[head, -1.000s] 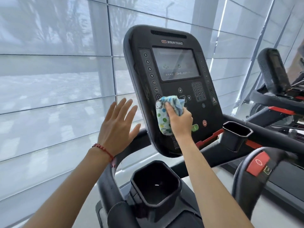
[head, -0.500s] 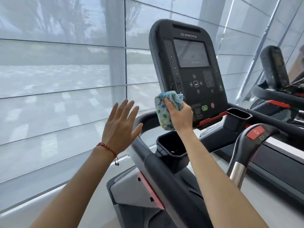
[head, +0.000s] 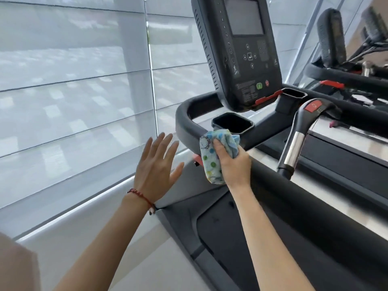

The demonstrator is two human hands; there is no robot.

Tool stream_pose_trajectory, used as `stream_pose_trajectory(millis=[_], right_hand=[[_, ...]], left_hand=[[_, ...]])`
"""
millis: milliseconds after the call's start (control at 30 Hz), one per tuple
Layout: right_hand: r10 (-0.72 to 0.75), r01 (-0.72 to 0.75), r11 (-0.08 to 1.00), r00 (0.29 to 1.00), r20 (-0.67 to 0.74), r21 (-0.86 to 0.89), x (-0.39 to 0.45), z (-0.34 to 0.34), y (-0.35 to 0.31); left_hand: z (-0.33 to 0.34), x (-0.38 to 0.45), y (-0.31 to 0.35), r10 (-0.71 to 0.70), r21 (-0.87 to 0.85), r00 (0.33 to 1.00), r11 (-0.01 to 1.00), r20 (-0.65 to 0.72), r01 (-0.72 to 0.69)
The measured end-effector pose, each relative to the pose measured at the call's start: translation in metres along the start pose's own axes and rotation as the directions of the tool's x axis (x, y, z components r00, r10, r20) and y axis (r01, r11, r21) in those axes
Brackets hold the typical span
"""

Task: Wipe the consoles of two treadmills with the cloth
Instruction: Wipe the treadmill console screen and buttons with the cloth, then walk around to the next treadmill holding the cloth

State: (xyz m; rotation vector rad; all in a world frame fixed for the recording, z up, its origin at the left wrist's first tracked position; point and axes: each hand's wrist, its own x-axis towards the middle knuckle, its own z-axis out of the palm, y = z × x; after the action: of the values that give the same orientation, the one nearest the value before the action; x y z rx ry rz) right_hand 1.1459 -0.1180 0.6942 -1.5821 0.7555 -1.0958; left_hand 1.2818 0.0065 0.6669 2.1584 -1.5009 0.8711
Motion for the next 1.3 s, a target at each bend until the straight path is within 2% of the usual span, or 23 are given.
stream_pose_trajectory(millis=[167, 400, 567, 700, 833, 1000, 1100, 1300], right_hand=[[0.127, -0.129, 0.991, 0.99, -0.056, -0.022, -0.06, -0.025, 0.035], [0.221, -0.24, 0.965, 0.962, -0.159, -0.108, -0.14, -0.095, 0.077], [0.297, -0.337, 0.931, 0.923, -0.243, -0.143, -0.196, -0.164, 0.097], [0.357, -0.425, 0.894, 0.867, -0.349, -0.141, -0.237, -0.22, 0.115], [0.387, -0.497, 0.86, 0.785, -0.484, -0.118, -0.274, -0.271, 0.13], [0.405, -0.571, 0.819, 0.648, -0.645, -0.06, -0.315, -0.322, 0.138], [0.422, -0.6, 0.799, 0.529, -0.736, 0.027, -0.336, -0.348, 0.141], [0.402, -0.582, 0.788, 0.24, -0.884, 0.201, -0.388, -0.383, 0.143]], left_hand=[[0.006, -0.051, 0.031, -0.013, -0.071, 0.997, 0.997, 0.077, 0.018], [0.013, -0.118, 0.098, 0.009, -0.182, 0.981, 0.983, 0.194, 0.027], [0.015, -0.159, 0.167, 0.087, -0.243, 0.956, 0.97, 0.281, -0.016], [0.016, -0.182, 0.229, 0.165, -0.297, 0.924, 0.953, 0.344, -0.06], [0.017, -0.196, 0.285, 0.289, -0.364, 0.881, 0.92, 0.374, -0.148], [0.025, -0.207, 0.341, 0.469, -0.473, 0.789, 0.841, 0.397, -0.263], [0.033, -0.209, 0.373, 0.59, -0.55, 0.72, 0.761, 0.367, -0.344], [0.043, -0.209, 0.442, 0.808, -0.678, 0.534, 0.539, 0.249, -0.499]])
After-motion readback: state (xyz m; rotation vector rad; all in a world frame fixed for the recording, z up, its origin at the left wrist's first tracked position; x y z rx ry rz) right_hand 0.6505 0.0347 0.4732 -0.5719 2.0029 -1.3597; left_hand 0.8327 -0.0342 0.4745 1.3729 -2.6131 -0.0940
